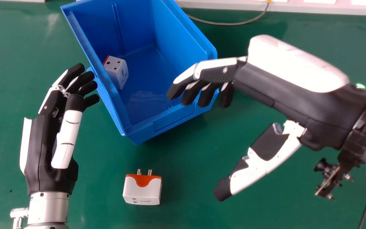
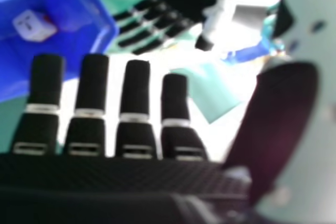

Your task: Pick all objects and put in blue box

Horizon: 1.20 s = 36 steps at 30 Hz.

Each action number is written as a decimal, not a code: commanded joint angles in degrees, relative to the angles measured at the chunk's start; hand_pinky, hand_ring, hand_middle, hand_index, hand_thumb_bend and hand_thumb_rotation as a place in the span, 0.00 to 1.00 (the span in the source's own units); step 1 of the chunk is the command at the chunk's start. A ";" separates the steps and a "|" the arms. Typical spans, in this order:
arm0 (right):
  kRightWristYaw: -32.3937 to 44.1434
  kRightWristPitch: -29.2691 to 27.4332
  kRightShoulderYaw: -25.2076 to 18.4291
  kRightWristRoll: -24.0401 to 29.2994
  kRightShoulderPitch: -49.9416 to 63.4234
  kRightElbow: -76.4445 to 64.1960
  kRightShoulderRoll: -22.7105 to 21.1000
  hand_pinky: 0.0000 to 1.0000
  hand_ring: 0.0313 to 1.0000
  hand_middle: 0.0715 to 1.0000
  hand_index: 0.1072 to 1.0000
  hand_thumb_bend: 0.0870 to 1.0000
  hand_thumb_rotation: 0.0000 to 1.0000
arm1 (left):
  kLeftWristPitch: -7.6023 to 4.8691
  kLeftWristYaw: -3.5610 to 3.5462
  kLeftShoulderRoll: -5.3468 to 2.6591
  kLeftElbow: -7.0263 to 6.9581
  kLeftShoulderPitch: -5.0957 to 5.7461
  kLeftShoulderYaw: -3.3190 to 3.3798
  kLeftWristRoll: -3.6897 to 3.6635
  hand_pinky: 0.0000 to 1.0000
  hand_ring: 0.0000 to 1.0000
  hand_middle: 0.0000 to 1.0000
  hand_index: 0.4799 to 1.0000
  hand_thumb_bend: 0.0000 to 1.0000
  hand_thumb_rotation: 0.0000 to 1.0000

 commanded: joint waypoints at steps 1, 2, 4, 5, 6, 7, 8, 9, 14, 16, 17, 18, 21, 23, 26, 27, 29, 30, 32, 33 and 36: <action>0.01 -0.21 1.37 -0.22 -2.12 -2.16 -1.43 0.54 0.64 0.67 0.69 0.87 0.19 | -0.84 -0.11 0.22 -0.70 -0.41 0.08 -0.12 0.78 0.81 0.82 0.65 0.68 0.74; 0.07 -0.29 2.30 -0.47 -2.36 -1.95 -1.82 0.54 0.64 0.67 0.69 0.86 0.21 | -0.89 -0.05 0.26 -0.71 -0.37 0.07 0.08 0.78 0.81 0.82 0.65 0.68 0.74; 0.19 -0.12 4.02 -0.79 -2.95 -1.49 -2.56 0.54 0.64 0.67 0.69 0.86 0.21 | -0.91 -0.20 0.34 -0.72 -0.29 0.05 0.06 0.78 0.81 0.82 0.65 0.68 0.74; 0.05 -0.05 4.96 -1.07 -3.19 -1.26 -2.76 0.54 0.64 0.67 0.69 0.85 0.23 | -0.93 -0.26 0.35 -0.74 -0.24 0.03 0.03 0.77 0.80 0.82 0.65 0.67 0.74; -0.20 0.00 5.87 -1.47 -3.31 -1.14 -2.88 0.54 0.64 0.67 0.69 0.85 0.23 | -0.87 -0.28 0.31 -0.80 -0.22 0.02 -0.07 0.77 0.80 0.82 0.65 0.67 0.74; -0.58 0.01 6.72 -2.00 -3.23 -1.08 -2.81 0.54 0.64 0.68 0.69 0.84 0.25 | -0.81 -0.24 0.26 -0.84 -0.21 0.01 -0.08 0.77 0.80 0.81 0.65 0.68 0.74; -0.84 0.04 7.30 -2.43 -3.18 -1.06 -2.73 0.54 0.64 0.68 0.69 0.84 0.25 | -0.76 -0.20 0.22 -0.87 -0.22 -0.01 -0.08 0.77 0.80 0.81 0.65 0.68 0.74; -1.07 0.22 8.30 -3.34 -3.17 -1.12 -2.61 0.54 0.64 0.68 0.69 0.84 0.25 | -0.88 -0.35 0.25 -0.84 -0.24 -0.04 -0.15 0.77 0.80 0.81 0.65 0.68 0.74; -2.20 -0.96 11.97 -6.82 -2.74 -0.35 -1.71 0.54 0.65 0.69 0.70 0.83 0.29 | -1.40 -0.82 0.35 -0.08 -0.33 0.14 -0.32 0.77 0.80 0.81 0.65 0.67 0.74; -2.58 -1.59 13.38 -8.31 -2.58 0.29 -1.34 0.54 0.65 0.69 0.70 0.82 0.30 | -1.83 -1.12 0.34 0.67 -0.51 0.38 -0.57 0.77 0.79 0.81 0.65 0.67 0.74; -2.89 -1.89 14.13 -9.02 -2.45 0.68 -1.03 0.54 0.65 0.69 0.70 0.82 0.30 | -1.95 -1.30 0.39 0.96 -0.56 0.46 -0.67 0.77 0.79 0.81 0.65 0.67 0.74; -3.21 -2.47 14.81 -9.81 -2.34 1.10 -0.77 0.54 0.65 0.69 0.70 0.82 0.31 | -2.08 -1.51 0.46 1.21 -0.62 0.53 -0.78 0.77 0.79 0.81 0.65 0.66 0.74; -3.61 -3.29 16.30 -11.43 -2.22 2.08 -0.09 0.54 0.65 0.69 0.70 0.82 0.31 | -2.61 -1.93 0.46 1.80 -0.84 0.75 -0.93 0.77 0.79 0.81 0.65 0.66 0.74; -3.90 -3.67 17.25 -12.58 -1.96 2.75 0.67 0.54 0.65 0.70 0.70 0.82 0.31 | -2.47 -2.11 0.36 1.64 -0.82 0.81 -1.07 0.77 0.79 0.81 0.65 0.66 0.74; -4.40 -4.47 18.25 -14.16 -1.42 3.52 1.67 0.54 0.65 0.70 0.70 0.82 0.31 | -2.18 -2.29 0.42 1.46 -0.75 0.81 -1.19 0.77 0.79 0.81 0.65 0.66 0.74; -4.71 -5.00 18.60 -14.80 -1.09 3.87 2.01 0.54 0.65 0.71 0.70 0.82 0.31 | -2.32 -2.35 0.48 1.67 -0.76 0.88 -1.16 0.77 0.79 0.81 0.64 0.67 0.74; -5.46 -6.16 19.42 -16.11 -0.42 4.66 2.82 0.54 0.66 0.71 0.70 0.82 0.31 | -2.71 -2.66 0.58 2.26 -0.85 1.03 -1.35 0.77 0.79 0.81 0.65 0.67 0.74; -5.48 -6.30 19.87 -16.78 -0.26 4.95 3.26 0.54 0.66 0.71 0.70 0.82 0.31 | -2.85 -2.69 0.59 2.44 -0.89 1.10 -1.32 0.77 0.79 0.81 0.65 0.67 0.74; -5.56 -6.51 20.64 -17.91 0.04 5.43 4.13 0.54 0.66 0.72 0.71 0.82 0.31 | -3.07 -2.92 0.67 2.74 -0.97 1.16 -1.37 0.78 0.79 0.81 0.65 0.67 0.74; -5.59 -6.65 21.03 -18.59 0.17 5.64 4.53 0.54 0.66 0.72 0.71 0.82 0.31 | -3.15 -3.13 0.71 2.87 -0.99 1.18 -1.53 0.78 0.79 0.81 0.65 0.67 0.74; -6.03 -7.53 22.21 -20.77 0.73 6.56 5.71 0.54 0.67 0.73 0.71 0.82 0.31 | -3.46 -3.52 0.73 3.30 -1.06 1.35 -1.76 0.78 0.79 0.81 0.65 0.67 0.74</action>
